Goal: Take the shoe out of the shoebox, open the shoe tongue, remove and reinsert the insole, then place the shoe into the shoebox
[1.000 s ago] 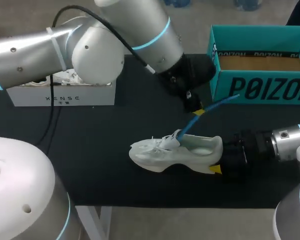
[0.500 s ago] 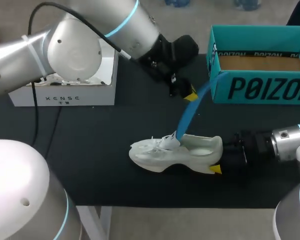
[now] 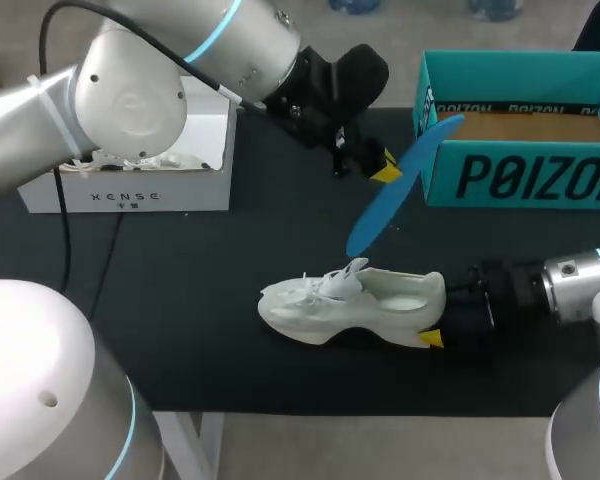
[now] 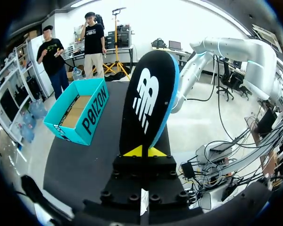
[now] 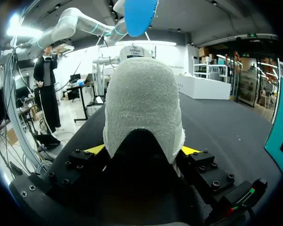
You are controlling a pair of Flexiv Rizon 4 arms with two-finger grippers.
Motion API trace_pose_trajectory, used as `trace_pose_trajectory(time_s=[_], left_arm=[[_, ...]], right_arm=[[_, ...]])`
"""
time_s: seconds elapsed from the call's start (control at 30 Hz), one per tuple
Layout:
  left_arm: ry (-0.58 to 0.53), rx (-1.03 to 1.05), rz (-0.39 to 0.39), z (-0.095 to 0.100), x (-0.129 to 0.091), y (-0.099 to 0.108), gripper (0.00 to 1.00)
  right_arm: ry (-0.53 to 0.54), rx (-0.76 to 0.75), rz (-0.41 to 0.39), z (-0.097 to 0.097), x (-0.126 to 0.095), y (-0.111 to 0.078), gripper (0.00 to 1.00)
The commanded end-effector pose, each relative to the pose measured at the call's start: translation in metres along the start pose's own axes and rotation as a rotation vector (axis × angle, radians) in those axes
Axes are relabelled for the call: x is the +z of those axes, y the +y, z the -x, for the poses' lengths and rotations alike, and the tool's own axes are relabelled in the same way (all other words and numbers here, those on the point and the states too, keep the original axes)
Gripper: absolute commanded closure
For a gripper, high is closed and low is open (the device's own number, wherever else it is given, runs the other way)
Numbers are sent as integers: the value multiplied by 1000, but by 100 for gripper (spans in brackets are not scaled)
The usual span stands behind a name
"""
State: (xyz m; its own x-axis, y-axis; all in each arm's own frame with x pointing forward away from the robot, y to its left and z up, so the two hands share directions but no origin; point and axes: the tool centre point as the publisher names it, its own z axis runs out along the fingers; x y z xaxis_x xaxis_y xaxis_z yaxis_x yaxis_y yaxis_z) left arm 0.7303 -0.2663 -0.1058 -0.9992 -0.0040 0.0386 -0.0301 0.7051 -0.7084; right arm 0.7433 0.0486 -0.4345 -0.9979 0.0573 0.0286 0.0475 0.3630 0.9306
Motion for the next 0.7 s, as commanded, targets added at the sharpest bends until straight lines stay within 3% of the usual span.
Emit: trace_pose_trajectory(time_s=[0.03,0.7], left_arm=[[-45,9,13,-2,-5,-8,100],[-73,-8,38,-3,-5,-10,100]], right_arm=[[-2,2,-3,0,1,-3,100],[-2,2,-3,0,1,-3,100]])
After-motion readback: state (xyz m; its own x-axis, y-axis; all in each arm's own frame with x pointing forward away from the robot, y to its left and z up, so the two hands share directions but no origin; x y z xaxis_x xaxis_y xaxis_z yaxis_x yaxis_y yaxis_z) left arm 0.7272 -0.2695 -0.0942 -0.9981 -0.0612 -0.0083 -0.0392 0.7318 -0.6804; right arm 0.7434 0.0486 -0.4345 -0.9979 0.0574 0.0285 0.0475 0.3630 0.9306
